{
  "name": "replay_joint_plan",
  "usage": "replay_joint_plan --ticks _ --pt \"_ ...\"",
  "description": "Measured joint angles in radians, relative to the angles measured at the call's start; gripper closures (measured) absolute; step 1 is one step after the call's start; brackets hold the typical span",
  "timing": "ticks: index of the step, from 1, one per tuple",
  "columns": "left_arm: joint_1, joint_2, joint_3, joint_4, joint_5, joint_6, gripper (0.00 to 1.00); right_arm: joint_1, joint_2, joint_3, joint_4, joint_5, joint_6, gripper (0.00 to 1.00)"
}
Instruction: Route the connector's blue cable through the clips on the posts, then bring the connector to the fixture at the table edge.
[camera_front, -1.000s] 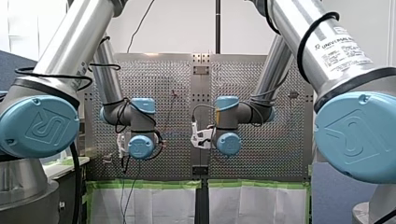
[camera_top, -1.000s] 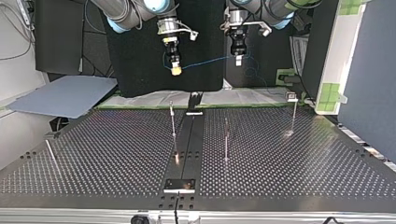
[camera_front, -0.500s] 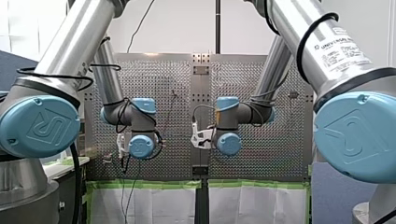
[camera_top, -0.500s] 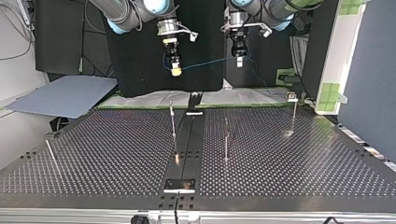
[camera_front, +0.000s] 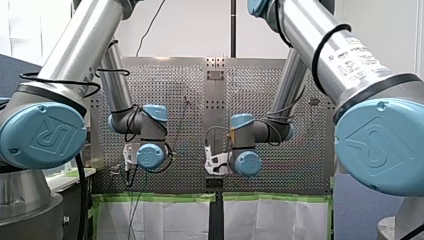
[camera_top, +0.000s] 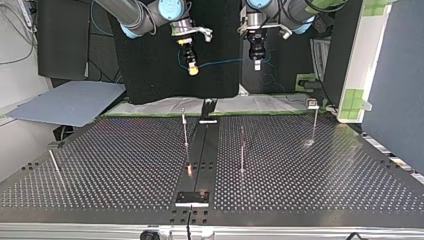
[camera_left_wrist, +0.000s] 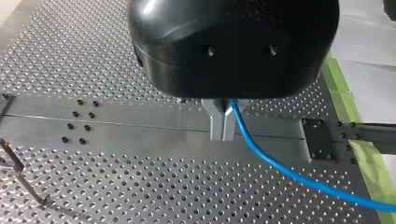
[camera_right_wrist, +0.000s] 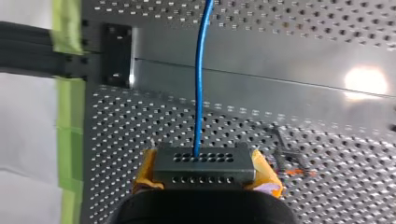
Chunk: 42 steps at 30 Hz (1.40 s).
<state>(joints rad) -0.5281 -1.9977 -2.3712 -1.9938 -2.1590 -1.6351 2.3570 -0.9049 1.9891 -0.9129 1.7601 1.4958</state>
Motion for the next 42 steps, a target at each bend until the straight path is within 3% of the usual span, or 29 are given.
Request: replay_joint_plan --ticks 8,13,21,28,34,42 --pt "0.001 -0.002 0.001 0.002 -0.001 0.001 1.00 0.000 0.001 0.000 0.068 -0.001 0.000 1.00" --pt "-0.001 0.014 0.025 -0.005 -0.001 -0.008 1.00 0.002 -0.020 -0.011 0.103 0.001 0.006 1.00" --pt "0.009 0.083 0.037 -0.060 -0.016 -0.014 1.00 0.002 -0.086 -0.023 0.127 -0.007 0.067 1.00" --pt "0.020 0.139 0.049 -0.116 -0.067 0.030 1.00 -0.016 -0.140 -0.062 0.163 -0.045 0.121 1.00" --pt "0.031 0.190 0.076 -0.164 -0.098 0.066 1.00 -0.037 -0.194 -0.099 0.212 -0.053 0.172 1.00" --pt "0.046 0.240 0.138 -0.202 -0.082 0.066 1.00 -0.064 -0.259 -0.130 0.251 -0.061 0.182 1.00"
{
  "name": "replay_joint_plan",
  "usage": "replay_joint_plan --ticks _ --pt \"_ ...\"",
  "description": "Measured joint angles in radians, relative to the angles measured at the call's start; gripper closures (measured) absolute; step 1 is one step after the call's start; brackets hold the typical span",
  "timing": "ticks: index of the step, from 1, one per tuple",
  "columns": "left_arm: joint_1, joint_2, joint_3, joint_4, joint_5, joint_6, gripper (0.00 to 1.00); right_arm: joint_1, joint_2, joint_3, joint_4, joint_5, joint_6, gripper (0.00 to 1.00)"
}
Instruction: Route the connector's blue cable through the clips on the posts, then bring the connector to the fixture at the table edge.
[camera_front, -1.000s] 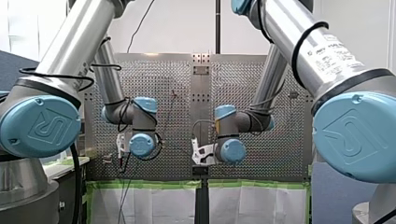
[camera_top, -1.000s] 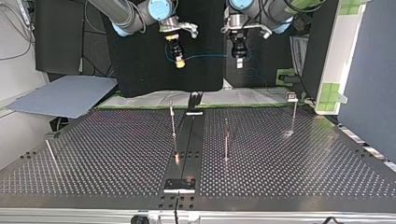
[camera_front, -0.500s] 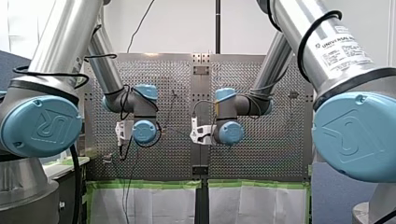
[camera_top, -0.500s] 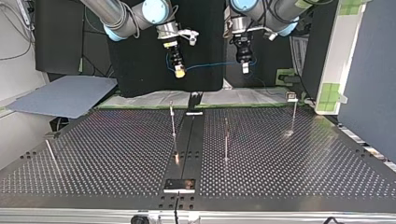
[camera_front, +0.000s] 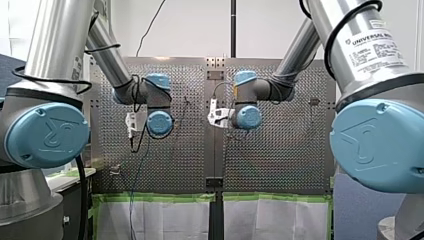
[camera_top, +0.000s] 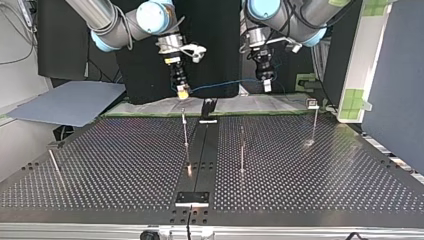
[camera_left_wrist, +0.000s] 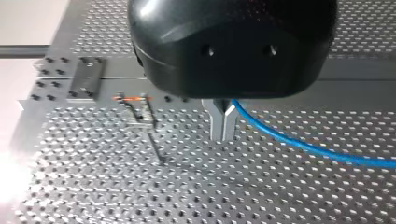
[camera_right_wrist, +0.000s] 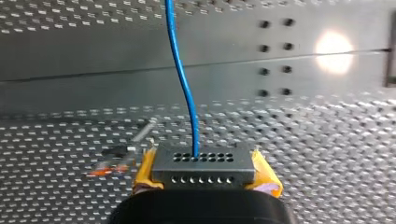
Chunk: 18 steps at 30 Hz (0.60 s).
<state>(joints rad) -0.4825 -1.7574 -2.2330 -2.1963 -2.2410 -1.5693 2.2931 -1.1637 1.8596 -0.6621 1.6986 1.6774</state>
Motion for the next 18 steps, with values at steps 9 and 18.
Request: replay_joint_plan --ticks 9,18 --pt "0.026 0.002 0.065 -0.043 0.065 -0.022 1.00 -0.036 -0.072 -0.043 0.032 -0.022 -0.004 1.00" --pt "0.073 0.002 0.136 -0.108 0.106 -0.023 1.00 -0.054 -0.020 -0.113 0.048 -0.042 -0.015 1.00"
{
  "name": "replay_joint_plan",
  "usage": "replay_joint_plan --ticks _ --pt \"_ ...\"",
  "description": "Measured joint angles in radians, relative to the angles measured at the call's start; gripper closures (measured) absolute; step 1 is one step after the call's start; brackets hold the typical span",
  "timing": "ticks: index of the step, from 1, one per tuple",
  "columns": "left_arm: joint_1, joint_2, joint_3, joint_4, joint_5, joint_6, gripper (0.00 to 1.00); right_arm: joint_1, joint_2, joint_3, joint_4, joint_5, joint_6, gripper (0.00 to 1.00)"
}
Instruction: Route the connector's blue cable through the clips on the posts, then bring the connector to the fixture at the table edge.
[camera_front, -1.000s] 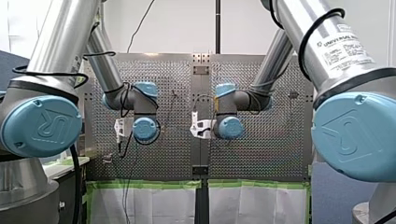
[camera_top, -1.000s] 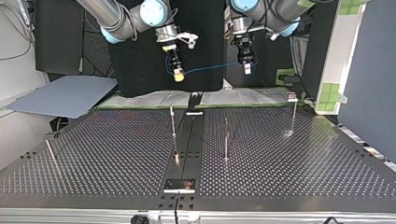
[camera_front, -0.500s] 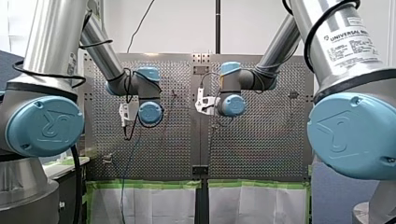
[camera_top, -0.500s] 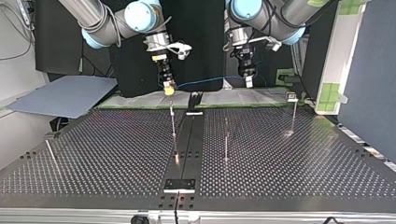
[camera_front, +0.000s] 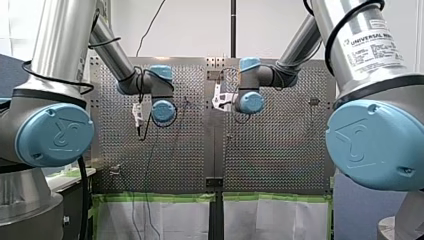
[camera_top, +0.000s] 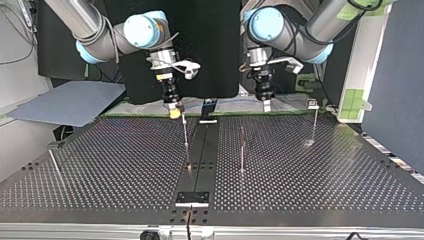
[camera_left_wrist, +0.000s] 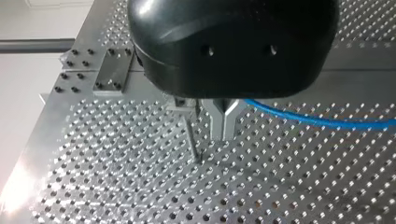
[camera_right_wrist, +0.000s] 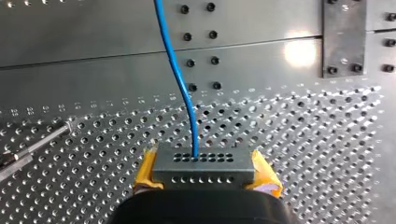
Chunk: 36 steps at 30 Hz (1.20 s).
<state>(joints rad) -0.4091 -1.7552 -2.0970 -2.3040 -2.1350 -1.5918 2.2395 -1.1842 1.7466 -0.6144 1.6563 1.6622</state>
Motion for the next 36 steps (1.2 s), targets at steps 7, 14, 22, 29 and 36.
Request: replay_joint_plan --ticks 7,14,22,29,36 --pt "0.056 0.000 0.033 -0.029 0.055 0.000 1.00 -0.016 0.019 -0.034 -0.004 -0.016 -0.001 1.00" --pt "0.117 -0.001 0.071 -0.048 0.118 0.003 1.00 -0.029 0.022 -0.068 0.003 -0.044 -0.001 1.00" --pt "0.134 -0.003 0.096 -0.056 0.187 0.003 1.00 -0.040 0.026 -0.092 0.019 -0.064 -0.001 1.00" --pt "0.134 -0.014 0.108 -0.061 0.219 0.006 1.00 -0.046 0.029 -0.095 0.016 -0.066 -0.001 1.00" --pt "0.135 -0.065 0.162 -0.094 0.221 0.024 1.00 -0.049 0.035 -0.100 0.016 -0.066 -0.001 1.00"
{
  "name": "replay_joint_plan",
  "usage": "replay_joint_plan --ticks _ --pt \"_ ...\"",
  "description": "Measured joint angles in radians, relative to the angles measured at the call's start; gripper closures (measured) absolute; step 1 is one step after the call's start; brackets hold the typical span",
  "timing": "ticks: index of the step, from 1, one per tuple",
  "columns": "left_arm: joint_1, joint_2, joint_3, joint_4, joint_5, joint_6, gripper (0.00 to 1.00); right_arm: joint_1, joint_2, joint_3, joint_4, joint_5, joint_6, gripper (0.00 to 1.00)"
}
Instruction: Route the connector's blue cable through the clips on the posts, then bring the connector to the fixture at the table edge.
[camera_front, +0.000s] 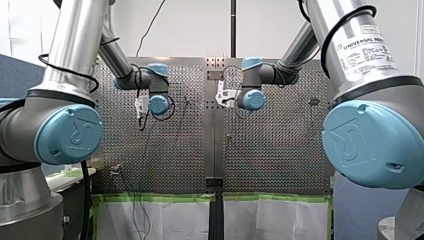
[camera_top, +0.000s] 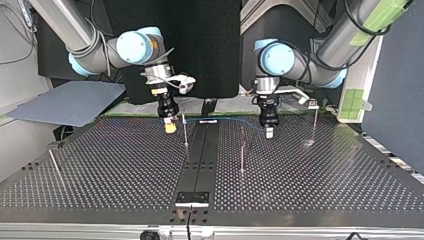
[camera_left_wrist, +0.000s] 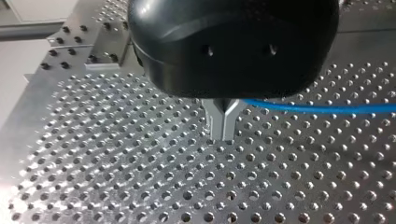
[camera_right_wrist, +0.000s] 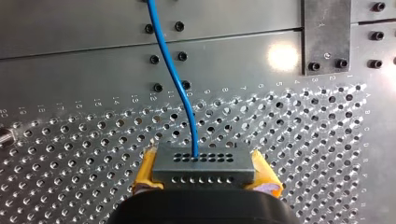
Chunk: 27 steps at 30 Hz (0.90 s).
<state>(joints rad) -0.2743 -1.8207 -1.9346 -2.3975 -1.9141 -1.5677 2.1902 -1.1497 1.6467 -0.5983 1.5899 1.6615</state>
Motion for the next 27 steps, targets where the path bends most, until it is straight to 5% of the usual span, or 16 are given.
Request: replay_joint_plan --ticks 27 --pt "0.006 -0.058 0.115 -0.040 0.021 -0.024 1.00 -0.030 0.076 -0.077 0.022 -0.016 -0.009 1.00"
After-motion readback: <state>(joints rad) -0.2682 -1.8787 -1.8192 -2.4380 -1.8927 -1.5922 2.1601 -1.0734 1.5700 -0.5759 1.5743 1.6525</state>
